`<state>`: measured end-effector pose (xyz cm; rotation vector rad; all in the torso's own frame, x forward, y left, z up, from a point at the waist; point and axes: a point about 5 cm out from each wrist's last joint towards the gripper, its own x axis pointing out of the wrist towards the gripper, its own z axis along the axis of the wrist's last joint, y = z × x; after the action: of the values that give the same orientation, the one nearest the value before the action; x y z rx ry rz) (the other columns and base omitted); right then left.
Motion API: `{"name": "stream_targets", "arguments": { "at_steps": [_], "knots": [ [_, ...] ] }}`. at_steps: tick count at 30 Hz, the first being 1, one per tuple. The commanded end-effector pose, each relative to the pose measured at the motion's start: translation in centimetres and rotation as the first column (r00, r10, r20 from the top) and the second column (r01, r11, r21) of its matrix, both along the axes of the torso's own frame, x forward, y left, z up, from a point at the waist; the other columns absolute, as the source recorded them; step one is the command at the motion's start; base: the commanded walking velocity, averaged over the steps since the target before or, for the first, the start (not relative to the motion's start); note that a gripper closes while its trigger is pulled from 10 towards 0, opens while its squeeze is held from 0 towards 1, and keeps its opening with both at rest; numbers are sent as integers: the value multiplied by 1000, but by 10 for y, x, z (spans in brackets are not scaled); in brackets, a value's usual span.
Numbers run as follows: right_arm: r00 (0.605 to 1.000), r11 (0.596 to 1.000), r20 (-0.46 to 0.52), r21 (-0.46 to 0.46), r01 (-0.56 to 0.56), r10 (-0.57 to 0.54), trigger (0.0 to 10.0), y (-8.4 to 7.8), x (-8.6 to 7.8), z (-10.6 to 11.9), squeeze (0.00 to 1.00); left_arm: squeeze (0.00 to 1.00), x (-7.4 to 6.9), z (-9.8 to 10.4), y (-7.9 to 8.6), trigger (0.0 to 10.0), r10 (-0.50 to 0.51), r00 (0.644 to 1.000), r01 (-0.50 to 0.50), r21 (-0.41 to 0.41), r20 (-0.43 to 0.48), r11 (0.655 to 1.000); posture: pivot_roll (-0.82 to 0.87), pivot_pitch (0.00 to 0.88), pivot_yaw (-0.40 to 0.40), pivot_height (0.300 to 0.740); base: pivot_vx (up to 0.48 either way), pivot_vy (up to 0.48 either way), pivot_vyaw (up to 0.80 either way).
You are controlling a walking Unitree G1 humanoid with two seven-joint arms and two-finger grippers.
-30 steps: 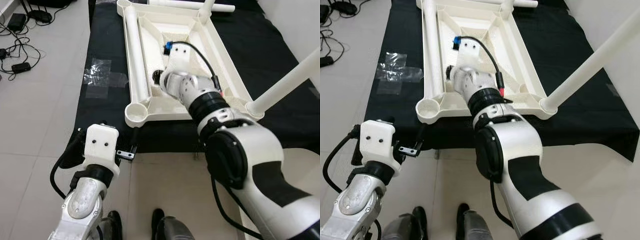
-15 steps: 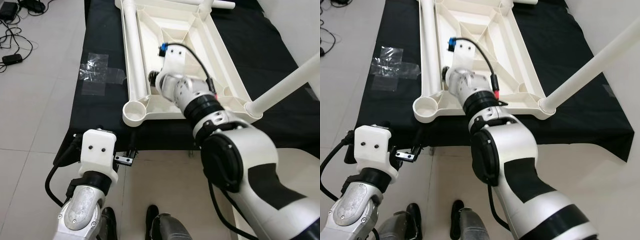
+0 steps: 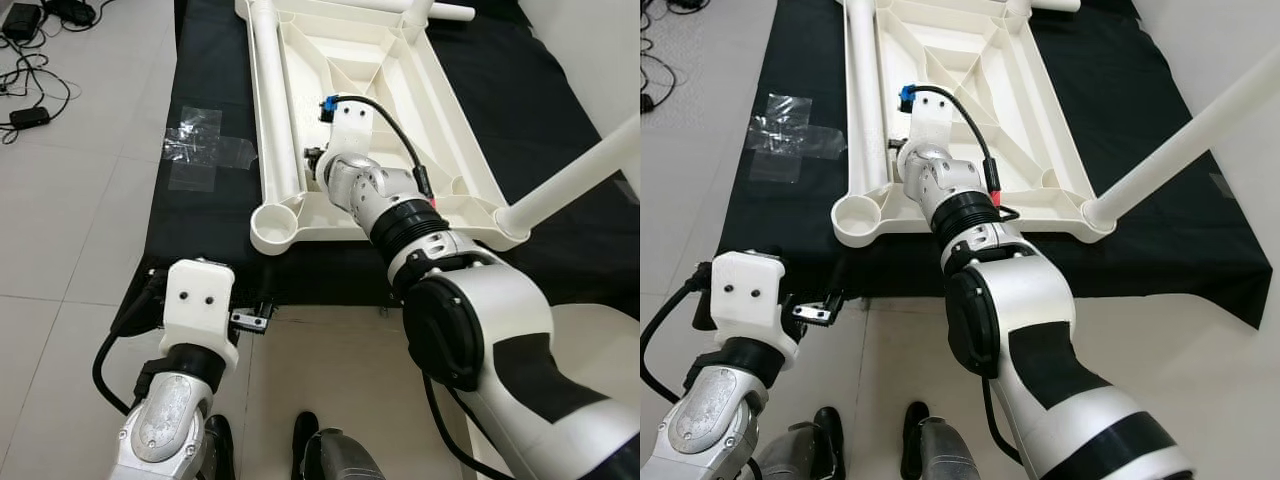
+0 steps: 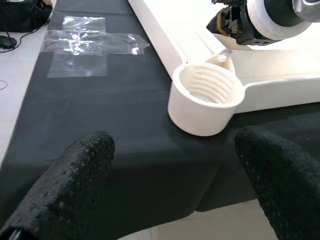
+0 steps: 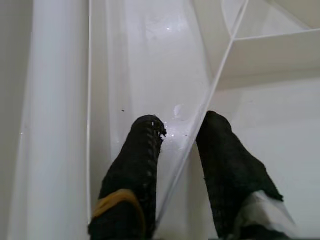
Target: Building children table
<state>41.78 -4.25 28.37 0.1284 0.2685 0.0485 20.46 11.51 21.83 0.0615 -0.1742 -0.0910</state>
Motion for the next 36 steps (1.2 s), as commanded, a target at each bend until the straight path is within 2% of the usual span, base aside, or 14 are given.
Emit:
{"name": "stream_targets", "arguments": {
  "at_steps": [1, 10, 11, 12, 16, 17, 18, 21, 24, 27, 29, 31, 33, 36],
  "knots": [
    [991, 997, -121, -65, 44, -52, 0, -21, 0, -34, 0, 0, -3, 0, -1, 10000, -1, 1000, 1, -5, -7, 1000, 18, 377, -248, 740, 0, 0, 0],
    [983, 981, -77, -111, 158, -167, 0, -65, 7, -27, 0, 0, 1, 2, 3, 10000, 7, 1000, -7, 6, 4, 1000, 19, 369, -237, 740, 0, 0, 0],
    [983, 981, -77, -111, 158, -167, 0, -65, 7, -27, 0, 0, 1, 2, 3, 10000, 7, 1000, -7, 6, 4, 1000, 19, 369, -237, 740, 0, 0, 0],
    [976, 970, -54, -138, 201, -210, 0, -88, 9, -22, 0, 0, 3, 3, 4, 10000, 8, 1000, -8, 10, 9, 1000, 18, 364, -229, 740, 0, 0, 0],
    [973, 963, -42, -157, 217, -226, 0, -100, 9, -20, 0, 0, 4, 4, 5, 10000, 7, 1000, -7, 14, 13, 1000, 21, 361, -227, 740, 0, 0, 0],
    [972, 952, -42, -212, 220, -233, 0, -116, 8, -22, 0, 0, 6, 4, 6, 10000, 10, 1000, -10, 19, 14, 1000, 24, 358, -223, 740, 0, 0, 0],
    [972, 952, -42, -212, 220, -233, 0, -116, 8, -22, 0, 0, 6, 4, 6, 10000, 10, 1000, -10, 19, 14, 1000, 24, 358, -223, 740, 0, 0, 0],
    [976, 944, -62, -272, 185, -209, 0, -133, 7, -27, 0, 0, 7, 4, 8, 10000, 13, 1000, -13, 25, 15, 1000, 27, 356, -219, 740, 0, 0, 0],
    [987, 939, -84, -326, 106, -140, 0, -138, 6, -31, 0, 0, 8, 3, 8, 10000, 12, 1000, -13, 30, 13, 999, 29, 355, -214, 740, 0, 0, 0],
    [987, 937, -102, -341, 83, -124, 0, -142, 5, -34, 0, 0, 9, 3, 9, 10000, 12, 1000, -12, 31, 13, 999, 26, 353, -207, 740, 0, 0, 0],
    [983, 914, -167, -407, -3, -71, 0, -161, 0, -47, 0, 0, 11, 2, 9, 10000, 11, 1000, -11, 36, 15, 999, 25, 350, -203, 740, 0, 0, 0],
    [979, 902, -194, -431, -36, -54, 0, -169, -3, -51, 0, 0, 11, 2, 10, 10000, 10, 1000, -11, 38, 16, 999, 25, 350, -203, 740, 0, 0, 0],
    [977, 896, -210, -442, -51, -48, 0, -174, -4, -55, 0, 0, 12, 2, 10, 10000, 10, 1000, -11, 39, 16, 999, 30, 347, -201, 740, 0, 0, 0],
    [971, 874, -217, -485, -14, -104, 0, -199, -11, -61, 0, 0, 12, 3, 11, 10000, 7, 1000, -8, 41, 19, 999, 32, 344, -197, 740, 0, 0, 0]
  ]
}}
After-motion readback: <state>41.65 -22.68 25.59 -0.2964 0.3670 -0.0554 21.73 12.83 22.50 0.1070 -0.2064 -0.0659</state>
